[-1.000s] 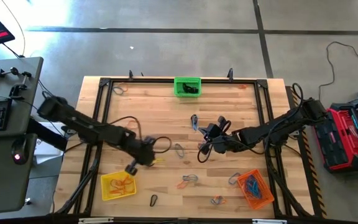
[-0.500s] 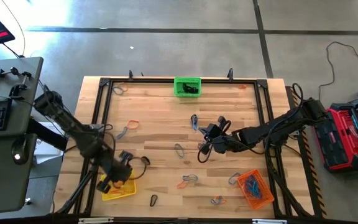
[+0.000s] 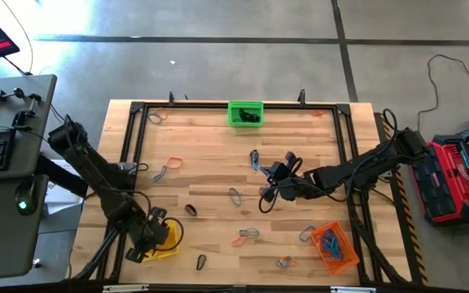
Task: Sort rubber bands into baskets
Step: Put the orange rubber band into the yellow bin, then put the blue rubber band into the orange bin
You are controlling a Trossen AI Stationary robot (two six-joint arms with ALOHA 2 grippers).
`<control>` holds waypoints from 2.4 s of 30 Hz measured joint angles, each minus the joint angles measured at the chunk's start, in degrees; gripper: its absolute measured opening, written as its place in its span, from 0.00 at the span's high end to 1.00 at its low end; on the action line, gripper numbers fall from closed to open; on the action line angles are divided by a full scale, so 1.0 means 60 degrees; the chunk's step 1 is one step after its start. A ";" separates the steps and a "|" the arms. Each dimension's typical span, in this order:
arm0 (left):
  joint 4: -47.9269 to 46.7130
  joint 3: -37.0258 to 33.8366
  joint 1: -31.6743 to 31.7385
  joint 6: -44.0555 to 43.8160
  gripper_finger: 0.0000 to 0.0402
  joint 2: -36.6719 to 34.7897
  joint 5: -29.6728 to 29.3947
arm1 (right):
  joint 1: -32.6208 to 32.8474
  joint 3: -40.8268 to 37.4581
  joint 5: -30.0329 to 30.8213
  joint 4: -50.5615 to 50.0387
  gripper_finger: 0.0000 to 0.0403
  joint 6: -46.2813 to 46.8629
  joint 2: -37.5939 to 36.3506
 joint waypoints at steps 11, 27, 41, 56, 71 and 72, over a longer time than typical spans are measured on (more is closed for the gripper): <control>0.0664 -0.1061 0.0000 -0.0741 1.00 0.0004 0.0549 | 0.0000 0.0000 0.0000 -0.0001 1.00 -0.0002 0.0000; -0.1355 0.0575 0.0405 -0.2051 0.71 -0.0032 -0.0400 | -0.0002 -0.0002 0.0000 -0.0006 1.00 -0.0003 0.0000; -0.3172 0.0502 0.4310 -0.0536 0.93 -0.1542 -0.1111 | -0.0001 -0.0004 -0.0004 -0.0009 1.00 -0.0076 0.0000; -0.3344 -0.1062 0.9485 0.1072 0.91 -0.1651 -0.0026 | -0.0002 -0.0004 -0.0007 -0.0073 1.00 -0.0080 0.0000; -0.3294 -0.1815 1.0666 0.1189 0.58 -0.0520 -0.0759 | 0.0000 -0.0004 -0.0011 -0.0072 1.00 -0.0076 0.0000; -0.3298 -0.1821 1.0666 0.1250 0.58 -0.0454 -0.0750 | -0.0003 -0.0004 -0.0011 -0.0073 1.00 -0.0076 0.0000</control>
